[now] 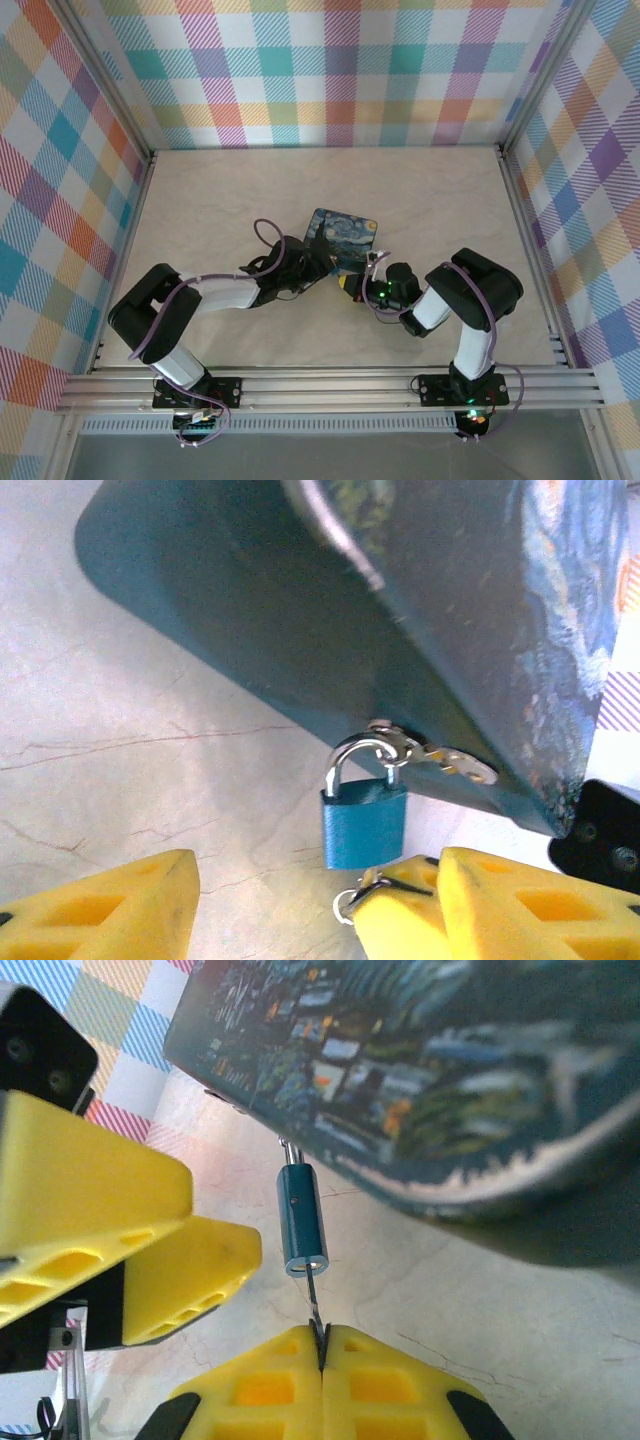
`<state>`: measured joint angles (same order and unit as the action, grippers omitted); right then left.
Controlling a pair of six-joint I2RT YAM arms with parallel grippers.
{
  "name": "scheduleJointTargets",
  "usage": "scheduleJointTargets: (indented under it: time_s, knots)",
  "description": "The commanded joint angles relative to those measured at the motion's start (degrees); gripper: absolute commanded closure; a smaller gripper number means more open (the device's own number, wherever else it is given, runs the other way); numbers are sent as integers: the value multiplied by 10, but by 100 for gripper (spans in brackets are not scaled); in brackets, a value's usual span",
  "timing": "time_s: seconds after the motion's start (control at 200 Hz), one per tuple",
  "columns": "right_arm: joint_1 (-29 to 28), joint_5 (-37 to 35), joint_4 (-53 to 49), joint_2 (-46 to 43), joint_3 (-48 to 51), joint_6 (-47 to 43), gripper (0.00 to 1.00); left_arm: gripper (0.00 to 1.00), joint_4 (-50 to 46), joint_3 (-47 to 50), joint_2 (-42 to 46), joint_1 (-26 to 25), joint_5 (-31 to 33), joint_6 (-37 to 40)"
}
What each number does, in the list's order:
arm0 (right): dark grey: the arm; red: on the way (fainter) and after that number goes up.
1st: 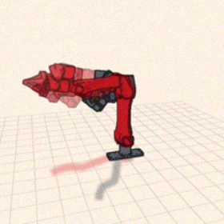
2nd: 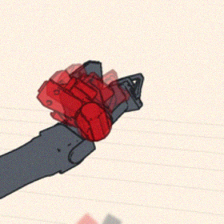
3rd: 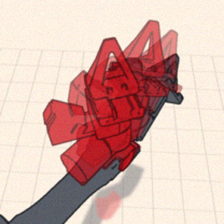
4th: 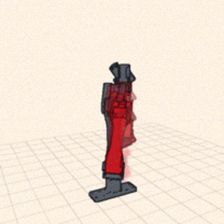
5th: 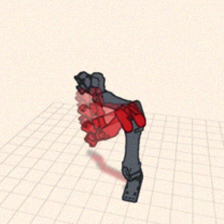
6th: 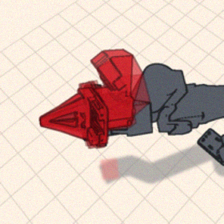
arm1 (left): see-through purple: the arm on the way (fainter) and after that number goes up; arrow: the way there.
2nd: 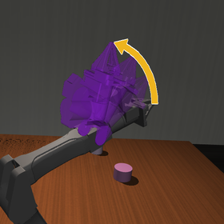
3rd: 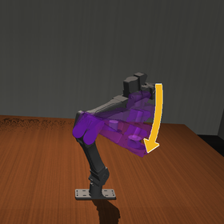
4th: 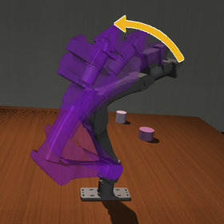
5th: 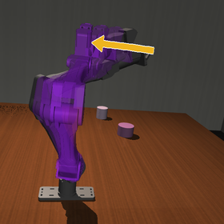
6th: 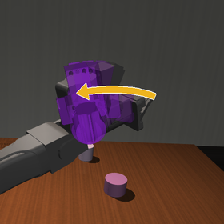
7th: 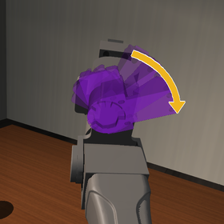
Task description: Unlock the padlock with the key
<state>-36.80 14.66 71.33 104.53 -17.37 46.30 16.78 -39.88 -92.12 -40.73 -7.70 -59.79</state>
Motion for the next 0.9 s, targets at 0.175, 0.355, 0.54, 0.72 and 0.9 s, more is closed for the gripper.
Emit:
scheduleJointTargets:
  time_s: [0.175,0.355,0.54,0.72,0.9]
  knots:
    - [-2,5,23,-4,-2,4,100,38,26,-14,-8,-1,-15,24]
    - [-2,9,25,0,-3,5,100,39,12,-38,-21,-12,-6,31]
    - [-2,9,26,0,-3,5,100,43,0,-52,-34,-20,0,35]
    - [-2,10,28,0,-3,6,100,45,-9,-63,-48,-26,5,34]
    - [-2,10,28,-1,-3,6,100,47,-18,-70,-57,-31,12,31]
